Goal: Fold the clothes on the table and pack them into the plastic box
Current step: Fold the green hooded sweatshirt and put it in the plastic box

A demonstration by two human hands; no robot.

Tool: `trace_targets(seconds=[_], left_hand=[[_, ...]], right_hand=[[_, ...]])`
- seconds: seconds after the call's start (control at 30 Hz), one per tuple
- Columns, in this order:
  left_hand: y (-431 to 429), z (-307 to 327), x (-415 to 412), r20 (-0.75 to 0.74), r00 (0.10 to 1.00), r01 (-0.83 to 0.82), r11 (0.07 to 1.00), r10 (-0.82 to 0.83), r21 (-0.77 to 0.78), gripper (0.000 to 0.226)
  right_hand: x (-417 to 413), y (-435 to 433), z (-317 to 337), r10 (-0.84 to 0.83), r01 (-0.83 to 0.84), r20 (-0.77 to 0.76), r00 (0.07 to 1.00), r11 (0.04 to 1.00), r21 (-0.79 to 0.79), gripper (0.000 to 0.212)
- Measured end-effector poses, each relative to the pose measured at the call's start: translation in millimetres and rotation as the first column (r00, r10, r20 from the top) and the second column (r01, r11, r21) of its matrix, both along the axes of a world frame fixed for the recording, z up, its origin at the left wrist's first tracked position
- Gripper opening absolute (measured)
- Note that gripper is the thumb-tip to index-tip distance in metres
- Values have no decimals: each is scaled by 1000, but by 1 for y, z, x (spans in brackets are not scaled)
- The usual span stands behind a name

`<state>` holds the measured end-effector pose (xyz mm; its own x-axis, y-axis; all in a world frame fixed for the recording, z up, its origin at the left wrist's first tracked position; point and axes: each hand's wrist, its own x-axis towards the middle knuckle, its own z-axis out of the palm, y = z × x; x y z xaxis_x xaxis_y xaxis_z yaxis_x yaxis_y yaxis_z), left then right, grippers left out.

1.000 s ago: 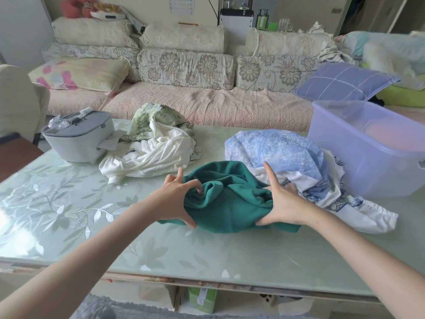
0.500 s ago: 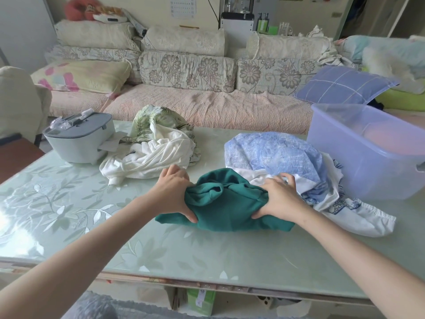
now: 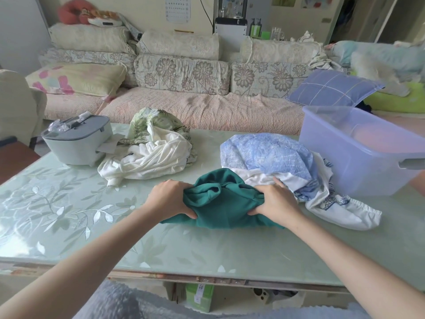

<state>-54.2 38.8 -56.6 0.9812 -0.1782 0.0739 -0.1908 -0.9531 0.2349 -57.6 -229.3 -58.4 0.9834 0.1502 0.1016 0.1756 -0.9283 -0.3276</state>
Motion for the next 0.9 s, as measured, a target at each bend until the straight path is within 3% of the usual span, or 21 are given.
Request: trace_targets(seconds=[0.17,0.3,0.4,0.9], left_hand=[[-3,2,-2,13,1000,-28,999,28,-43,57],[-5,-2,-15,22,998,-54,993,57,-104,63],[-5,-1,-20,43,997,-55,989,61,-139,61],[-7,10,18,-25,994,-106,981,103,-164,33]], right_hand=[[7,-4,4,-21,24,-43,999,998,62,55],[1,-13,2,12,4,-106,994,989,149,23],[-4,-13,3,7,6,-88,996,989,145,29],[30,-17,25,78,-68,-60,995,987,147,18]])
